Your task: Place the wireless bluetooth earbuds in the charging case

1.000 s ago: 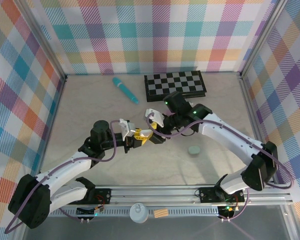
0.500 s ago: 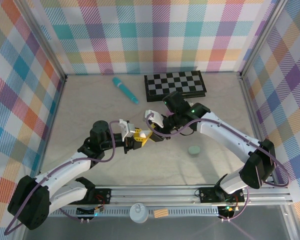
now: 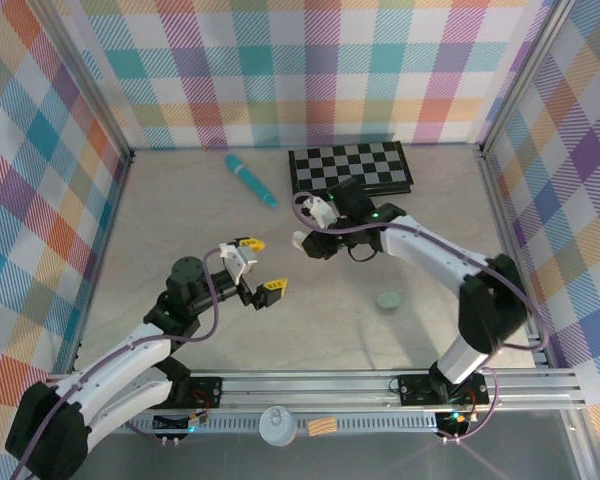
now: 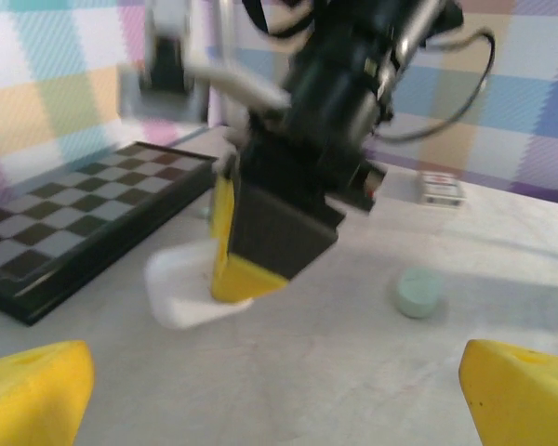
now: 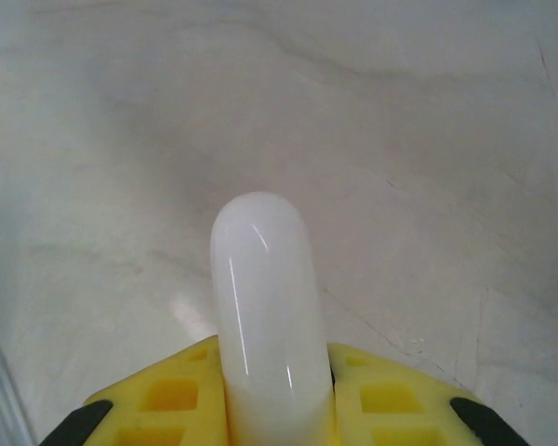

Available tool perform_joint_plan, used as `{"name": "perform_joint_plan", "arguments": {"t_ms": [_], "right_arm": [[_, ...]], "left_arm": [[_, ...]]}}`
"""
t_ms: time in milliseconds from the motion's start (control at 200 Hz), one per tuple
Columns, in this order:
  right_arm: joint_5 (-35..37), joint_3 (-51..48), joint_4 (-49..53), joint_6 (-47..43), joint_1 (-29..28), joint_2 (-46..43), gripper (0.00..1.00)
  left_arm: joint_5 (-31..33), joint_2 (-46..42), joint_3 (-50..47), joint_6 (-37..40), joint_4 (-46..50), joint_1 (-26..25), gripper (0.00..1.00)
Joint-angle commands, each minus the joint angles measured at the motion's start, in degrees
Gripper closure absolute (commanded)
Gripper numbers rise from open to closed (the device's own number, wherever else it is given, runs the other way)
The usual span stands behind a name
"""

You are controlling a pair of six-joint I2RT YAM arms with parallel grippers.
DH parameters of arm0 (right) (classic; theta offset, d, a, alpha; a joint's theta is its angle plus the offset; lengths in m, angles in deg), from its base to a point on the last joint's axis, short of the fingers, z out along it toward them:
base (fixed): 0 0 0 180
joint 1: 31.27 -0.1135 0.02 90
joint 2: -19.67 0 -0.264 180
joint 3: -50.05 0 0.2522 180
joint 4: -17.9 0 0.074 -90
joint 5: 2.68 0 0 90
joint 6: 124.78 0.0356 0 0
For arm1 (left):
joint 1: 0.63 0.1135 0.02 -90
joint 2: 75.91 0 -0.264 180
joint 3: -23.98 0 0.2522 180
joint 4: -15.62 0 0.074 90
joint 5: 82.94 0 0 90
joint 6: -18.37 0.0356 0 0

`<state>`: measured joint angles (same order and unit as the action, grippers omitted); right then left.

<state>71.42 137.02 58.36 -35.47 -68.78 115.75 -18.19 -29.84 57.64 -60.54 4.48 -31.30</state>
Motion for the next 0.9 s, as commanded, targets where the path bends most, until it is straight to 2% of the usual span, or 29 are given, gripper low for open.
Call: {"name": "perform_joint_plan", "arguments": {"t_ms": [0, 190, 490, 555, 665, 725, 895], "right_arm": [[3.42, 4.09, -1.88, 10.68, -0.49, 6.61, 0.81], [3.07, 9.32, -3.33, 15.11, -0.71, 17.09, 0.81], [3.79, 14.48, -4.14, 16.90, -0.58, 26.67, 0.76], [5.00, 15.06, -4.16, 17.21, -0.61, 27.23, 0.71], [7.43, 14.45, -4.83, 16.88, -0.50, 24.95, 0.54], [9.36, 13.56, -4.72, 16.83, -0.22, 22.39, 0.46], [15.98, 4.69, -7.22, 19.53, 1.49, 11.20, 0.32]], "left_arm": [[10.17, -4.45, -0.83, 1.20, 4.07, -0.26, 0.00], [16.73, -8.53, -1.75, 1.20, 7.37, -0.26, 0.00], [15.77, -6.57, -0.61, 0.72, 7.89, -0.26, 0.00], [15.33, -5.94, -0.30, 1.08, 8.30, -0.26, 0.00], [13.91, -4.10, -0.20, 1.54, 7.86, -0.26, 0.00], [12.16, -2.48, 0.16, 1.73, 7.40, -0.33, 0.00], [6.35, 4.12, 0.88, 3.29, 2.44, -1.46, 0.00]]}}
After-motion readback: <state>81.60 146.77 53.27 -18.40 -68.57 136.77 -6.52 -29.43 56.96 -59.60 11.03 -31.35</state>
